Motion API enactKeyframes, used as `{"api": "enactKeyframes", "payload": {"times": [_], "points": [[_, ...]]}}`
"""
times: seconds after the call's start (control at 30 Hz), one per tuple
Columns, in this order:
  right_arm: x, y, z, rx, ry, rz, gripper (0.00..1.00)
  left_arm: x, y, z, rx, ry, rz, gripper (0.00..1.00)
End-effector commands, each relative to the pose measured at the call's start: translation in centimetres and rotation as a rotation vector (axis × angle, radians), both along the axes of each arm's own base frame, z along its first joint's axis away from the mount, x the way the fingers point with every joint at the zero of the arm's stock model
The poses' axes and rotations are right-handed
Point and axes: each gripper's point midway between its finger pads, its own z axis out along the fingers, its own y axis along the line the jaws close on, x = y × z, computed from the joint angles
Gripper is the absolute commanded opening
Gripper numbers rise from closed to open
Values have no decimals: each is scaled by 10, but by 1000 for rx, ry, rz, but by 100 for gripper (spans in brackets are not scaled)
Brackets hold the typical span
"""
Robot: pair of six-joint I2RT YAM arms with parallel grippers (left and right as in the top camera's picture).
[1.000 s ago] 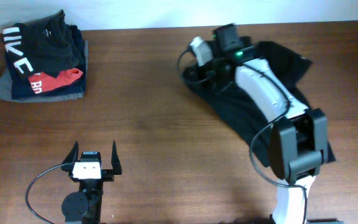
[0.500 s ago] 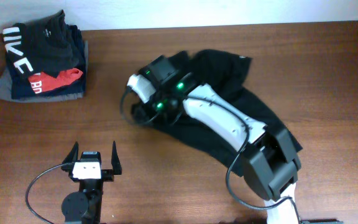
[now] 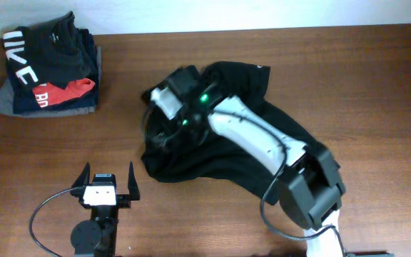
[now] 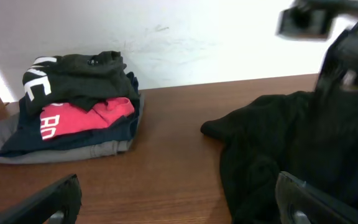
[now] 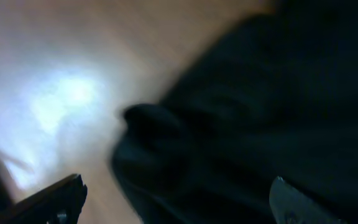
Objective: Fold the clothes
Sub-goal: 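Drag the black garment with the right gripper to the table center and release, then grasp the garment's right corner with the right gripper and pull it rightward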
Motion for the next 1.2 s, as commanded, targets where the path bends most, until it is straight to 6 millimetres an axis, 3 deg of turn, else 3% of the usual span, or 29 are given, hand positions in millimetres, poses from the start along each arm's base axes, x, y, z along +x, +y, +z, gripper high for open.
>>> {"api": "enactKeyframes", "payload": {"times": [0.0, 0.1, 0.23, 0.4, 0.6, 0.9, 1.07, 1.17], "points": [[50, -53, 61, 1, -119, -158, 99, 0, -1, -1, 15, 1, -8, 99], [67, -106, 77, -24, -90, -265, 99, 0, -1, -1, 15, 1, -8, 99], [75, -172, 75, -51, 1, -399, 99, 0, -1, -1, 15, 1, -8, 99], [73, -227, 72, 5, 137, -527, 99, 0, -1, -1, 15, 1, -8, 99], [55, -310, 59, -95, 335, -910, 96, 0, -1, -1, 15, 1, -8, 99], [-1, -385, 51, -365, 497, -1184, 100, 0, -1, -1, 15, 1, -8, 99], [-17, -414, 52, -536, 472, -1330, 100, 0, -1, -1, 15, 1, -8, 99], [-23, -419, 54, -575, 472, -1333, 100, 0, -1, -1, 15, 1, -8, 99]]}}
